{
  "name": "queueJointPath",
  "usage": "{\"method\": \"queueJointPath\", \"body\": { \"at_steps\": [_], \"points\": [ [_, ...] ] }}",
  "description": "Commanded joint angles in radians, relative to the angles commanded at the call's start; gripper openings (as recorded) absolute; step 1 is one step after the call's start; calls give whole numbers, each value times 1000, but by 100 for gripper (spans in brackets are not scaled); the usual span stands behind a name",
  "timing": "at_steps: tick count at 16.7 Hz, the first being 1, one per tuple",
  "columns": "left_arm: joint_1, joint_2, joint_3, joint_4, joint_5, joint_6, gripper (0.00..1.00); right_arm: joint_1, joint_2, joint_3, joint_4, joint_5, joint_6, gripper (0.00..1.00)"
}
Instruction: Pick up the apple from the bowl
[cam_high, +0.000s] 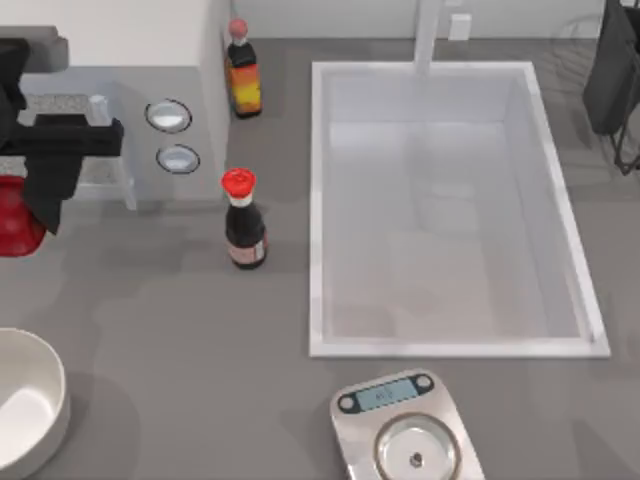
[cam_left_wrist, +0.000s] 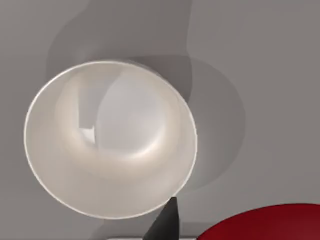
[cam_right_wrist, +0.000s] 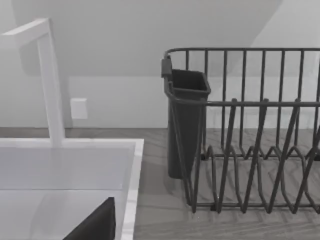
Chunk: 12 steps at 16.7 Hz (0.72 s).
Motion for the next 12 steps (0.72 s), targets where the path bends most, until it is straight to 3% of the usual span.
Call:
{"method": "queueJointPath", "body": {
  "at_steps": [3, 6, 12],
  "points": [
    [-194, 117, -7, 103, 7, -196, 0, 0, 0, 0, 0, 0, 0, 100],
    [-307, 198, -19, 189, 12, -308, 0, 0, 0, 0, 0, 0, 0, 100],
    [-325, 213, -25, 211, 13, -329, 0, 0, 0, 0, 0, 0, 0, 100]
  ]
}}
